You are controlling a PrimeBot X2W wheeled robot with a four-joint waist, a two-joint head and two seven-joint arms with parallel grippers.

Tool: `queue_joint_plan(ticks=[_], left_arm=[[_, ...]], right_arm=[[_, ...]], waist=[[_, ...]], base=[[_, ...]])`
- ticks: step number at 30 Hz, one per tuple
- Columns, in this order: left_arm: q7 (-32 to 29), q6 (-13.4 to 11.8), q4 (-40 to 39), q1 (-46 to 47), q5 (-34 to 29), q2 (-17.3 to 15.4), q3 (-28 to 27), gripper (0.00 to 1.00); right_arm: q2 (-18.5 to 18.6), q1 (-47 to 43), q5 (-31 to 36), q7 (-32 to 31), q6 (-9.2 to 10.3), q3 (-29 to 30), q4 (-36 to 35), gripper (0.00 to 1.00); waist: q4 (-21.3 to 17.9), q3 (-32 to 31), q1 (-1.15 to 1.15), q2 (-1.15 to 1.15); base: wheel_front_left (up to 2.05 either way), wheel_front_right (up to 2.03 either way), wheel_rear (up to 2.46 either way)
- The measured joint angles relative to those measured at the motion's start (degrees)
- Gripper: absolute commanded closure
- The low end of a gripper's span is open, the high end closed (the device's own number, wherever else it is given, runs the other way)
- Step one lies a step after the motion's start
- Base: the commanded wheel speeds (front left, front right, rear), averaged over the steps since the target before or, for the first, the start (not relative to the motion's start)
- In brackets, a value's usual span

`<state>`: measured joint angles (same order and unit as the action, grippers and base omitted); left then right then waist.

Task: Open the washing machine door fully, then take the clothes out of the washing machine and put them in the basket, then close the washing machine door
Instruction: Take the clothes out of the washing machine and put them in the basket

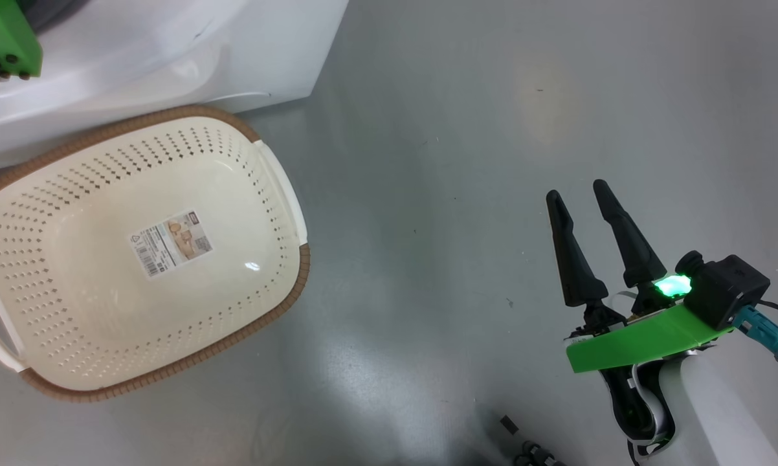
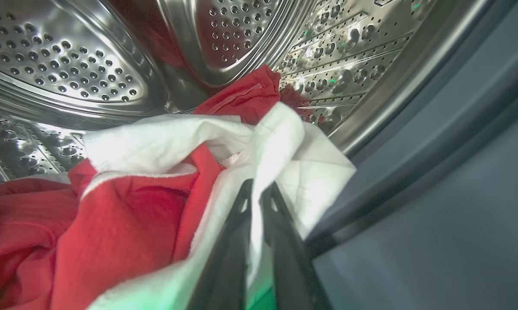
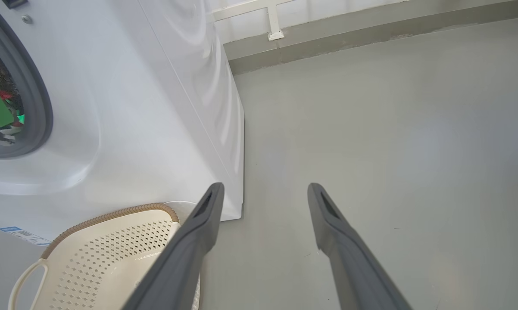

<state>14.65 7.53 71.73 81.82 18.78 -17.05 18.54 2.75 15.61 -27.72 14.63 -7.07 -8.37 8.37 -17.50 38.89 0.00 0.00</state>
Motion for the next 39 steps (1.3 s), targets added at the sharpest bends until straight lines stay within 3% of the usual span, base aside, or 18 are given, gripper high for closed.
queue_joint_plan(ticks=[14,25,39], left_arm=[[0.00,0.00,-1.22,-0.14,4.54,-0.45,2.00,1.00],[0.05,-0.48,-14.95,-11.68,6.98,0.32,-7.38,1.00],[0.05,-0.36,-33.37,-28.16,2.18,8.04,-19.81,1.00]], right_arm=[[-0.02,0.16,0.07,0.00,0.01,0.44,-0.19,0.00],[-0.03,0.11,1.31,0.01,0.00,2.15,-0.15,0.00],[0.11,-2.39,3.20,0.01,0.01,4.33,0.11,0.00]], waist=[[1.09,-0.78,0.00,0.00],[4.37,-3.42,0.00,0.00],[9.00,-9.12,0.00,0.00]], base=[[0.00,0.00,0.00],[0.00,0.00,0.00],[0.00,0.00,0.00]])
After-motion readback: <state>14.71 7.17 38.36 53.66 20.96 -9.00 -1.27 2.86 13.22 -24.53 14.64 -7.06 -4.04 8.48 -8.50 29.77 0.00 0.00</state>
